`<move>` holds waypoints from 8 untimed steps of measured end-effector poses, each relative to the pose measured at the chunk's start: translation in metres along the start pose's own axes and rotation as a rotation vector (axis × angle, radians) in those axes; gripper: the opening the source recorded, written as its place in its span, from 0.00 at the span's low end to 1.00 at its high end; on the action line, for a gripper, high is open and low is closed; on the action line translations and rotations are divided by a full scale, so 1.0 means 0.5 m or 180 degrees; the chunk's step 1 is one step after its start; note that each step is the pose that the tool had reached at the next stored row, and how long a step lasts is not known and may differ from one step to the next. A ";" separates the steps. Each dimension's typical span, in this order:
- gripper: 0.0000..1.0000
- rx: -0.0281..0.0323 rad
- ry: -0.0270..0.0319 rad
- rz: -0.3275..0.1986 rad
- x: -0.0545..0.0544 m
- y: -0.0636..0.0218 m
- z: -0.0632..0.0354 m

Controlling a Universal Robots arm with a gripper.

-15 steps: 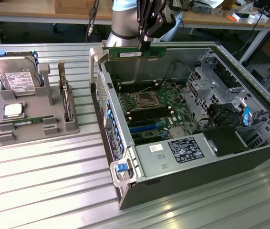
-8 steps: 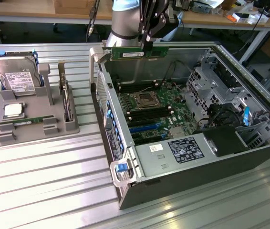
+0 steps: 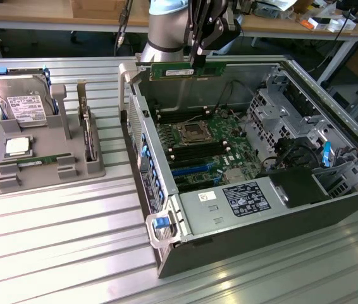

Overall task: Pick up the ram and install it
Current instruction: 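Pick up the ram and move it above insertion slot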

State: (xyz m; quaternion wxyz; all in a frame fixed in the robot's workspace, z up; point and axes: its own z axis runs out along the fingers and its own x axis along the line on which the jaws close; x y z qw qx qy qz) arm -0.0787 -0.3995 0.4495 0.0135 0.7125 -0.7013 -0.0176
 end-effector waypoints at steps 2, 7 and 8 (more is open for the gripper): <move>0.12 0.0000 0.0000 0.0000 0.000 -0.003 0.000; 0.12 0.0000 0.0001 0.0000 0.000 -0.013 0.000; 0.12 0.0000 0.0001 0.0000 0.000 -0.014 0.000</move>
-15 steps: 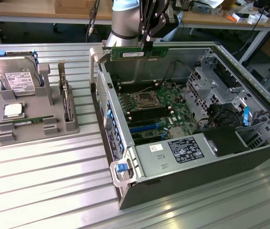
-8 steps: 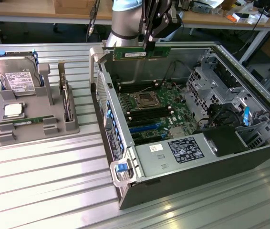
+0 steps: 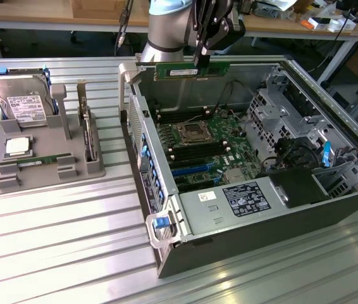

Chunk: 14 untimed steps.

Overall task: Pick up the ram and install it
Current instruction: 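Pick up the ram and move it above insertion slot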

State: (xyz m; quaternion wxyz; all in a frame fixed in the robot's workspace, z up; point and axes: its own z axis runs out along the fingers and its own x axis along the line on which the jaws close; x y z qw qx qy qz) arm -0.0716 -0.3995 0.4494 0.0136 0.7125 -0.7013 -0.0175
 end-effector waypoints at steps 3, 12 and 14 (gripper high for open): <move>0.12 0.0000 0.0000 0.0000 0.000 -0.004 0.000; 0.12 0.0000 0.0002 0.0000 0.000 -0.027 -0.001; 0.12 0.0000 0.0002 0.0000 0.001 -0.032 -0.001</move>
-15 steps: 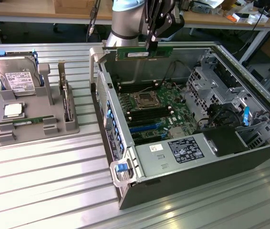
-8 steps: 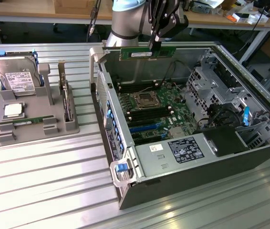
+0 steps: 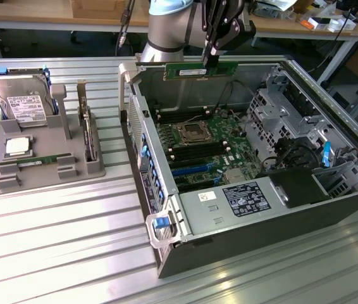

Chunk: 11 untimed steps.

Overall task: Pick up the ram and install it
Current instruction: 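Pick up the ram and move it above insertion slot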

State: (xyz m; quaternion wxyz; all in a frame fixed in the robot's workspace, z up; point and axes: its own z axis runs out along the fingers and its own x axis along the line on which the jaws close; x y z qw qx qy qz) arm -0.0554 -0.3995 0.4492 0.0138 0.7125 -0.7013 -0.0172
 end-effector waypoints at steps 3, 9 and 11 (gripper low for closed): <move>0.12 0.0000 0.0001 0.0000 0.000 -0.006 0.000; 0.12 0.0000 0.0001 0.0000 0.000 -0.022 -0.001; 0.12 0.0000 0.0002 0.0000 0.000 -0.028 -0.001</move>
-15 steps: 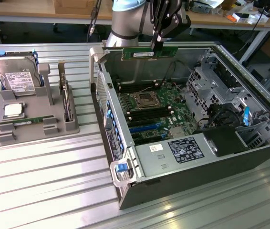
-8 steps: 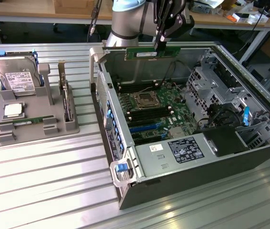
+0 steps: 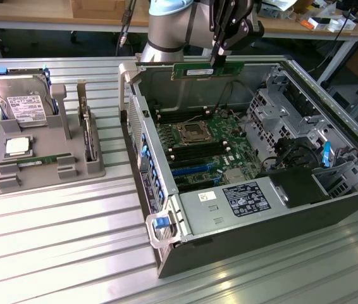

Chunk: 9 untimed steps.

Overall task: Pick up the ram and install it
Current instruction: 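Pick up the ram and move it above insertion slot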

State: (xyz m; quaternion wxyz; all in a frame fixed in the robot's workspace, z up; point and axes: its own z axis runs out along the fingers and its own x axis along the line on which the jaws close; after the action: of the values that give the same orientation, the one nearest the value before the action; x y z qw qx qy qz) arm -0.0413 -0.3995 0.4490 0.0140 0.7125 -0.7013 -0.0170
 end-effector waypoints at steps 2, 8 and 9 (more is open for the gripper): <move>0.12 0.0000 0.0000 0.0000 0.000 -0.004 0.000; 0.12 0.0000 0.0000 0.0000 0.000 -0.024 -0.001; 0.12 0.0000 0.0000 0.0000 0.000 -0.026 -0.001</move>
State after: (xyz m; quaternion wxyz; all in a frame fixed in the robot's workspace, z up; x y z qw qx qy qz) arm -0.0282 -0.3995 0.4489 0.0141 0.7125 -0.7013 -0.0170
